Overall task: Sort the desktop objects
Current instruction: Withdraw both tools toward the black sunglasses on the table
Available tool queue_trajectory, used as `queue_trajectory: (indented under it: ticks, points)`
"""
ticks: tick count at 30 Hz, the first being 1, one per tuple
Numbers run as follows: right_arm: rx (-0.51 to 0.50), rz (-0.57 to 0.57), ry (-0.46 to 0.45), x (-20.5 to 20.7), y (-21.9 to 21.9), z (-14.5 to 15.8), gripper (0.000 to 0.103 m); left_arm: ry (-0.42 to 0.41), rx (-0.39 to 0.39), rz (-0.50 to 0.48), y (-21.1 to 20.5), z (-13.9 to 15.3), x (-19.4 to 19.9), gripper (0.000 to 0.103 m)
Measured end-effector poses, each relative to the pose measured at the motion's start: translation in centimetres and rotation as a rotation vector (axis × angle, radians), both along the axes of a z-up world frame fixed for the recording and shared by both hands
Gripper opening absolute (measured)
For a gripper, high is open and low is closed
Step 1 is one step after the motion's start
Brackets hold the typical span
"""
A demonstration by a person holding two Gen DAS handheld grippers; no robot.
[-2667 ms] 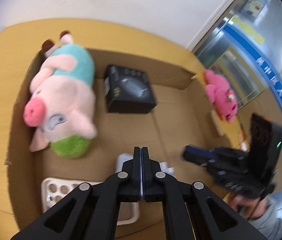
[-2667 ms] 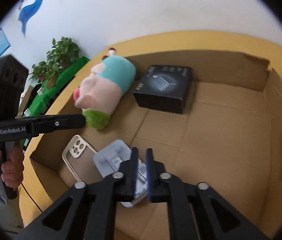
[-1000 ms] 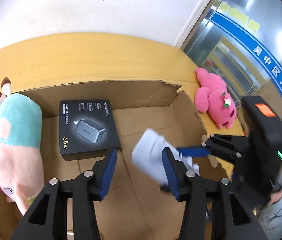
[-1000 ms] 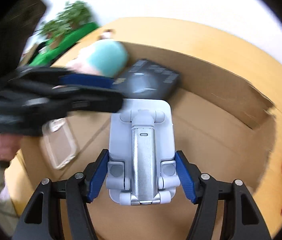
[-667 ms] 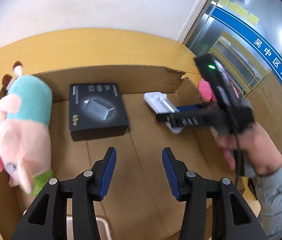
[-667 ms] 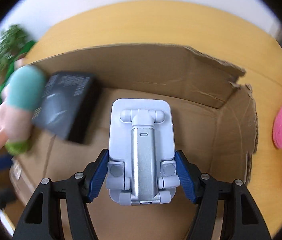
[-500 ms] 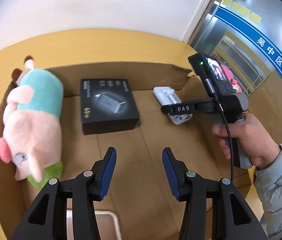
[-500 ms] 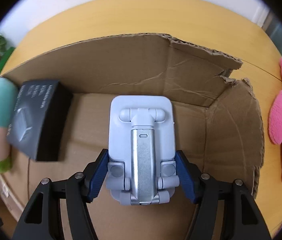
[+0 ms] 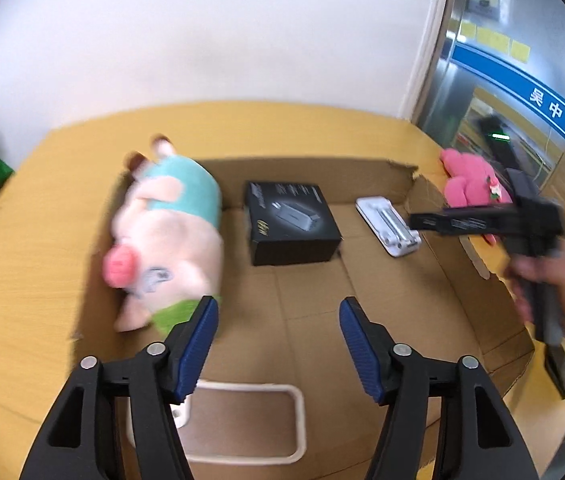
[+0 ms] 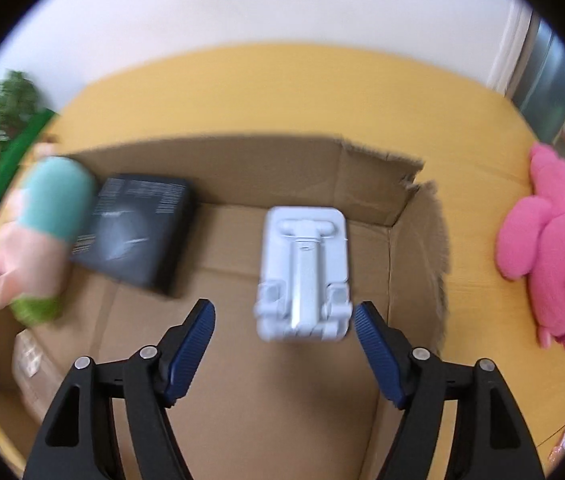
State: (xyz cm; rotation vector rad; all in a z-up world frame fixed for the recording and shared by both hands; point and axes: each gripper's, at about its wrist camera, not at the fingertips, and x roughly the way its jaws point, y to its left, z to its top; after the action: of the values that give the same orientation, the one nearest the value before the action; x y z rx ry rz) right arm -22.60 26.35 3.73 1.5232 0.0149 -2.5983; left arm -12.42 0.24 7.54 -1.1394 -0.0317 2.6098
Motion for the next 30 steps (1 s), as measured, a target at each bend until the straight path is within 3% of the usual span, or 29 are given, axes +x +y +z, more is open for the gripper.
queue_trajectory:
  ticks: [4,8,18,22,26,30]
  points:
    - [-0.045,0.023,0.187,8.4,-1.8,4.5,0.081,0.121,-0.032,0.064,-0.9,1.8,3.5,0.079]
    - [-0.009,0.024,0.281,14.6,-4.1,5.3,0.081,0.188,-0.017,0.062,-1.0,2.3,7.6,0.079]
    - [0.038,0.078,0.399,23.2,-6.5,7.2,0.081,0.192,0.035,0.076,-0.7,2.0,13.0,0.079]
    - [0.007,0.168,0.404,25.5,-7.9,6.6,0.081,0.117,0.052,0.063,-0.9,0.6,14.5,0.079]
    - [-0.087,0.354,0.321,27.4,-9.2,3.9,0.081,0.013,0.069,0.067,-1.6,-1.7,15.8,0.079]
    - [-0.05,0.499,0.254,28.7,-11.6,0.2,0.081,-0.095,0.118,0.084,-2.4,-4.4,17.0,0.079]
